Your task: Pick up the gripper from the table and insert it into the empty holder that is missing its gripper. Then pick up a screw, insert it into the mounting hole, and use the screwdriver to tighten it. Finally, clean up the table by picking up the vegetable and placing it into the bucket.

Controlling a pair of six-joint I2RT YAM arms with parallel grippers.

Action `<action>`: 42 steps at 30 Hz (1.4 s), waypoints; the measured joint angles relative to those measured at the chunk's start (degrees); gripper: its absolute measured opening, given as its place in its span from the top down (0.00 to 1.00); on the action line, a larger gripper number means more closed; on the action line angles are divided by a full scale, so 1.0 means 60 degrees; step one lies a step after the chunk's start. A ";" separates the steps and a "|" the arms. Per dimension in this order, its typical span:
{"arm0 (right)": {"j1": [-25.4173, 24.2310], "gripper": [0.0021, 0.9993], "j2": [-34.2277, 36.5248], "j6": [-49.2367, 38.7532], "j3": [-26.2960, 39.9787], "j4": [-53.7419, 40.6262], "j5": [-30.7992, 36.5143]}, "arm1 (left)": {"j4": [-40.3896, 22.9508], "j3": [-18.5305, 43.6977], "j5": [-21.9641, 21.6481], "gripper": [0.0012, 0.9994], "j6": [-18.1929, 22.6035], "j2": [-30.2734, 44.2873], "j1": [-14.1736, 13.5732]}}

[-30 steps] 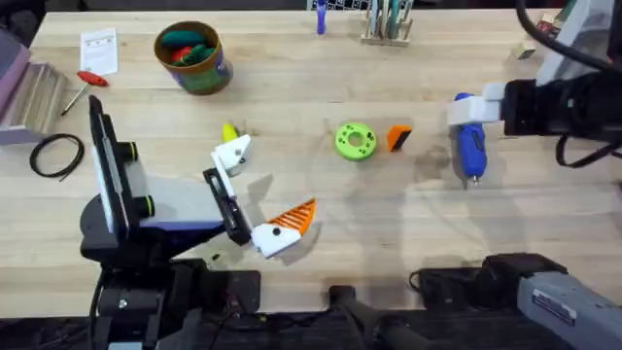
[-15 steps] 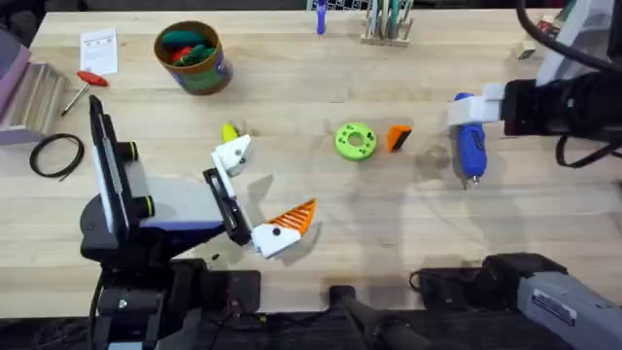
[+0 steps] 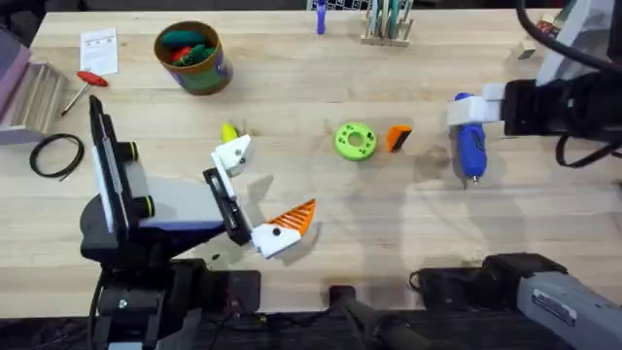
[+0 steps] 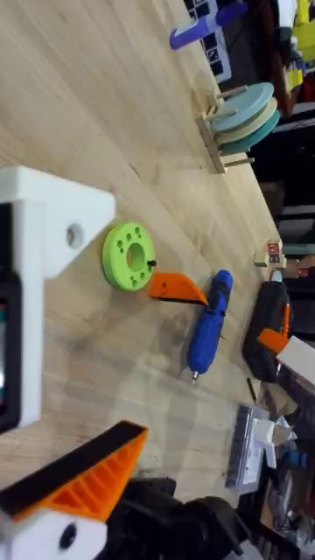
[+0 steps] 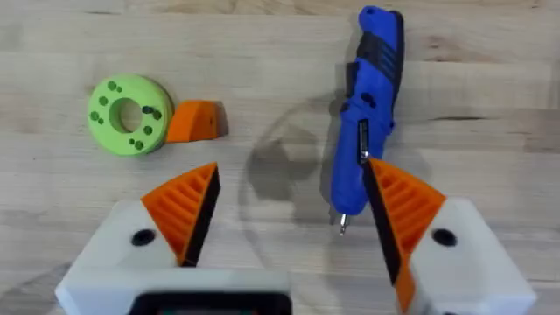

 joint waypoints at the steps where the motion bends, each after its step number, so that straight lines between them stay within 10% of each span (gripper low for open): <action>1: 0.0000 0.02 0.0003 0.0000 0.0000 0.0000 0.0000 | 0.0000 0.0000 0.0000 0.01 0.0002 0.0003 0.0000; 24: 0.0975 0.01 0.0207 0.0208 0.0868 -0.0715 -0.0335 | 0.0000 0.0000 0.0004 0.01 0.0002 0.0001 0.0000; 42: 0.2488 0.01 0.4153 0.0249 0.3180 -0.2425 0.0194 | 0.0000 0.0000 0.0004 0.01 0.0003 0.0000 0.0000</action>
